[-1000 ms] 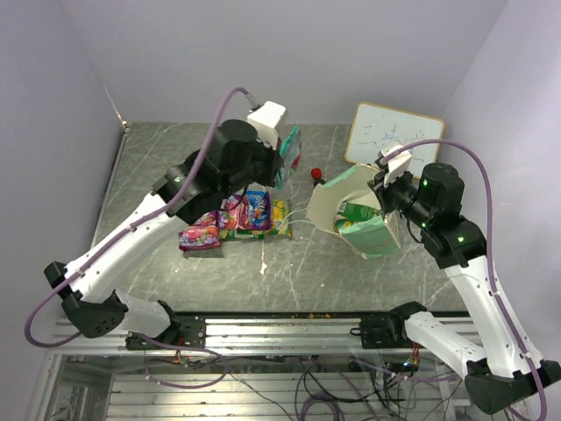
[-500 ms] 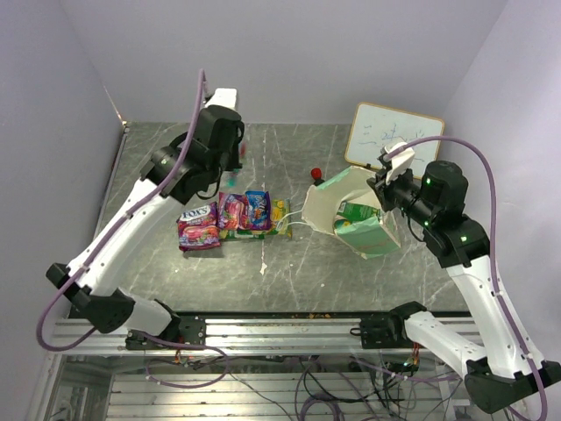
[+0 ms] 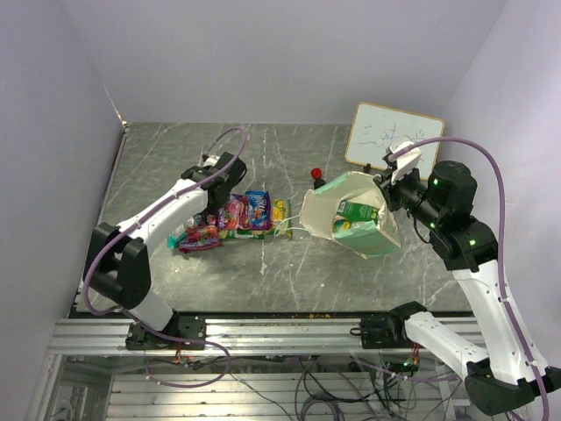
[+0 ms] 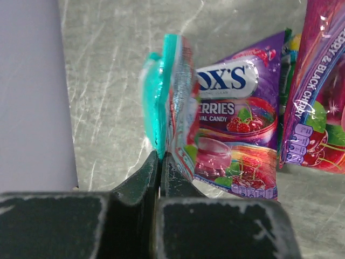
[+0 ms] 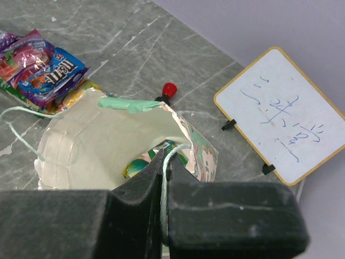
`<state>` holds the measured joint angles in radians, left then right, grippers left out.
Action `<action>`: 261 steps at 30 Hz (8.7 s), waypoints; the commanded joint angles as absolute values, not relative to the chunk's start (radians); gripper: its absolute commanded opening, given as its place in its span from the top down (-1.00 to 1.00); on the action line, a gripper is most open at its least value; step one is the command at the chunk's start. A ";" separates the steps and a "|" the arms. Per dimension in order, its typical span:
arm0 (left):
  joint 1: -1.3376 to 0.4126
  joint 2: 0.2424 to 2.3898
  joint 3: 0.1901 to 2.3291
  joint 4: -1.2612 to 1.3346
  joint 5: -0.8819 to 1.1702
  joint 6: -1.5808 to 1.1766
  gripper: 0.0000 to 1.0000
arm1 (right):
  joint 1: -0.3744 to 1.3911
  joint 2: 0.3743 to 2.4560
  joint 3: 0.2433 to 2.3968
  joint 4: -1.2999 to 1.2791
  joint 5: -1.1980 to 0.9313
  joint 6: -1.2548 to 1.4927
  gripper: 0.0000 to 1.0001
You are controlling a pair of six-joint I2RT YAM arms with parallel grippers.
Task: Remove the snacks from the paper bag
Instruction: Place the snack at the center of the board, then pick up the snack from the paper bag, then place the snack at the center of the board.
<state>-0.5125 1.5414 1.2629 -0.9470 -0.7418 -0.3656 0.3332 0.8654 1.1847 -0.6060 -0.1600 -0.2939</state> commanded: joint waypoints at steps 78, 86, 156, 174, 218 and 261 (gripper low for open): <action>-1.249 1.343 1.063 0.153 -0.112 -0.304 -0.20 | 0.317 0.827 1.182 -0.747 -0.434 -0.232 1.00; -1.388 1.634 1.192 0.322 -0.207 -0.106 0.41 | 0.316 0.833 1.220 -0.745 -0.406 -0.221 1.00; -1.264 2.242 1.654 0.086 -0.566 -0.117 0.64 | 0.316 0.869 1.399 -0.868 -0.315 -0.321 1.00; -1.266 1.848 1.522 -0.113 -0.251 -0.169 0.86 | 0.316 0.831 1.296 -0.691 -0.113 -0.322 1.00; -0.841 1.431 1.432 -1.038 -0.892 -0.566 0.86 | 0.316 0.834 1.214 -0.431 0.006 -0.475 1.00; -0.644 1.484 1.368 -0.900 -0.444 -0.579 -0.78 | 0.290 0.825 1.091 -0.692 -0.383 -0.308 1.00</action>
